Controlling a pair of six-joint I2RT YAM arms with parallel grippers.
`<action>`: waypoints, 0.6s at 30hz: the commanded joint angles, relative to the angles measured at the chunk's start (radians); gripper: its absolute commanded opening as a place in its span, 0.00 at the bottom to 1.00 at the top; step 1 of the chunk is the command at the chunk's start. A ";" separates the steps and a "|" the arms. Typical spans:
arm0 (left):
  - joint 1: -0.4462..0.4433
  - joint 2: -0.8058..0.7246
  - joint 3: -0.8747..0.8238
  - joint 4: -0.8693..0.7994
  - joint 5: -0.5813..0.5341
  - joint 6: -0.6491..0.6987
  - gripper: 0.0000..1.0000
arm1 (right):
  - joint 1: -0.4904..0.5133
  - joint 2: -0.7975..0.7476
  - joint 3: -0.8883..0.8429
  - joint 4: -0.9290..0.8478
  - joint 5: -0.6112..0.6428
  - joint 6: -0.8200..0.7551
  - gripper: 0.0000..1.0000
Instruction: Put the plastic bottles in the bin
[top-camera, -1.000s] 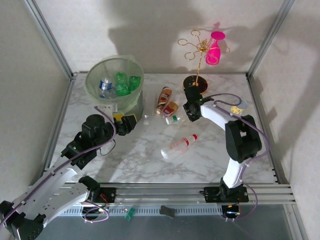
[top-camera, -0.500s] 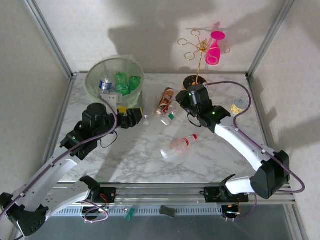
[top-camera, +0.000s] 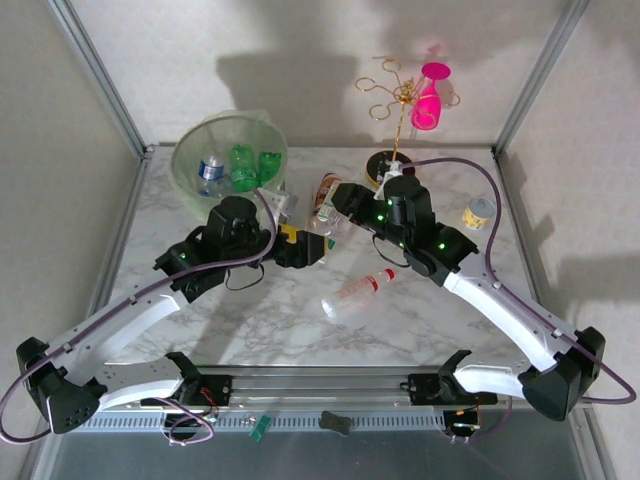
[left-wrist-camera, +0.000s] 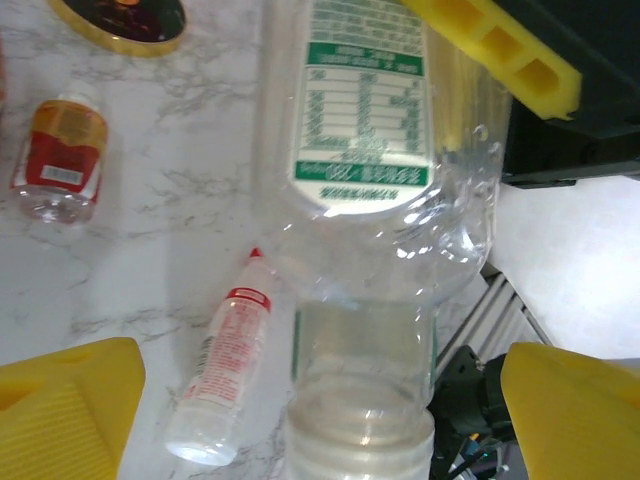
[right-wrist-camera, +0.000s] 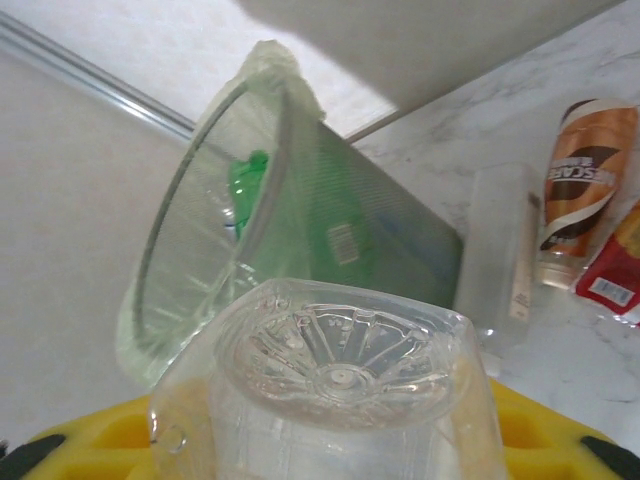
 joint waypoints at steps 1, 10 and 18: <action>-0.014 0.010 0.053 0.023 0.041 -0.002 0.92 | 0.009 -0.024 -0.026 0.040 -0.030 -0.011 0.33; -0.015 0.027 0.072 0.052 0.010 -0.003 0.88 | 0.023 -0.024 -0.036 0.068 -0.091 0.032 0.34; -0.032 0.066 0.095 0.051 0.014 0.003 0.79 | 0.046 -0.001 -0.012 0.082 -0.117 0.051 0.34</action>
